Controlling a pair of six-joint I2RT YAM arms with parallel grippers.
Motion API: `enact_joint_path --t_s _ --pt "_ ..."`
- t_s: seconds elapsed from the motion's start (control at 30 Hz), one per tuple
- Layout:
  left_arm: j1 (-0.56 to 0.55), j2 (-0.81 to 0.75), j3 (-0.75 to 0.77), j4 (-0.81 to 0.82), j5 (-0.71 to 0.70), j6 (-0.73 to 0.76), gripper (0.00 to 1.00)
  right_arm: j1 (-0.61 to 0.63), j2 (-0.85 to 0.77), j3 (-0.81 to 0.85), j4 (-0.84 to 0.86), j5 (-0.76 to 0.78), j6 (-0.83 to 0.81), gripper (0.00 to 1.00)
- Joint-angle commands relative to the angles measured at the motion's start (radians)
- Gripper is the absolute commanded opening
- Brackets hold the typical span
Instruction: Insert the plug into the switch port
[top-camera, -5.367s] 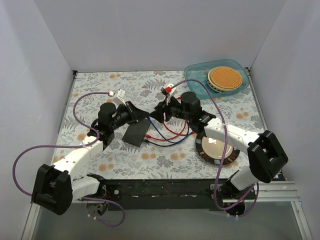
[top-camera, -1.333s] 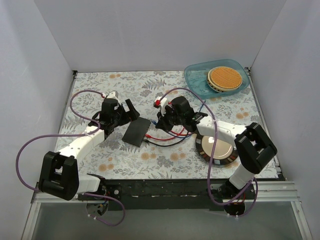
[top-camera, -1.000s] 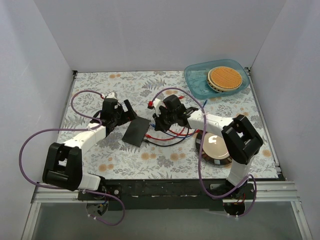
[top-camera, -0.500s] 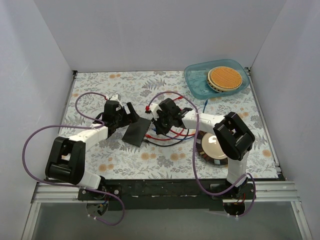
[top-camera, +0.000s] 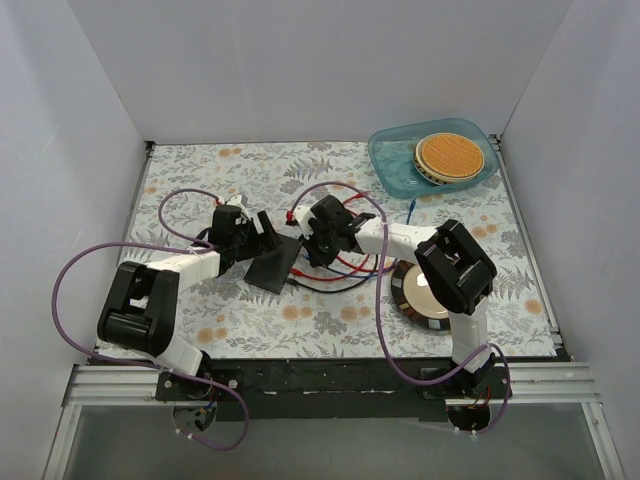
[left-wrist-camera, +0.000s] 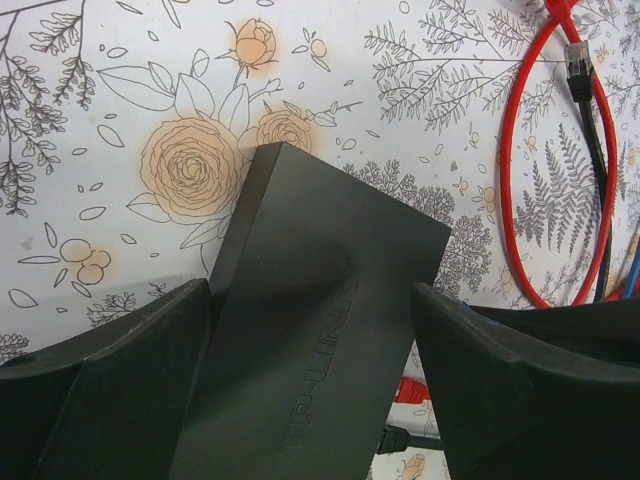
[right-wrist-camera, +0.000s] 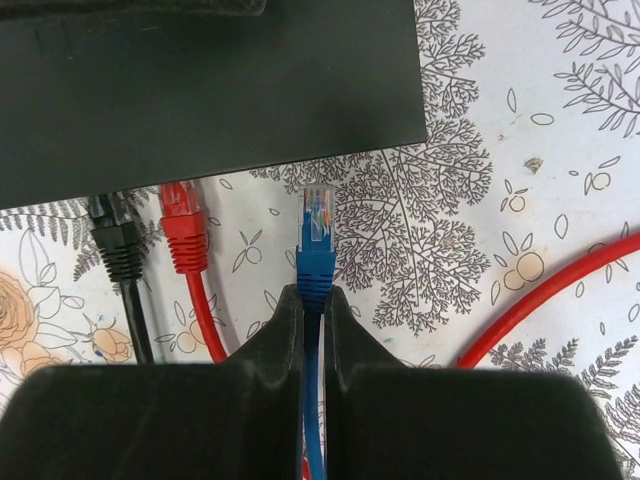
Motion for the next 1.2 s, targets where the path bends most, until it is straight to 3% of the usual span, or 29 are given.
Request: enact_joint_path --t_s 0.0,1.17 --pt "0.004 0.002 -0.018 0.031 0.035 0.006 0.8 0.021 0.026 0.063 -0.056 0.01 -0.018 0.01" --pt "0.004 -0.006 -0.053 0.069 0.17 -0.036 0.79 0.075 0.122 0.223 -0.267 0.107 0.059 0.01"
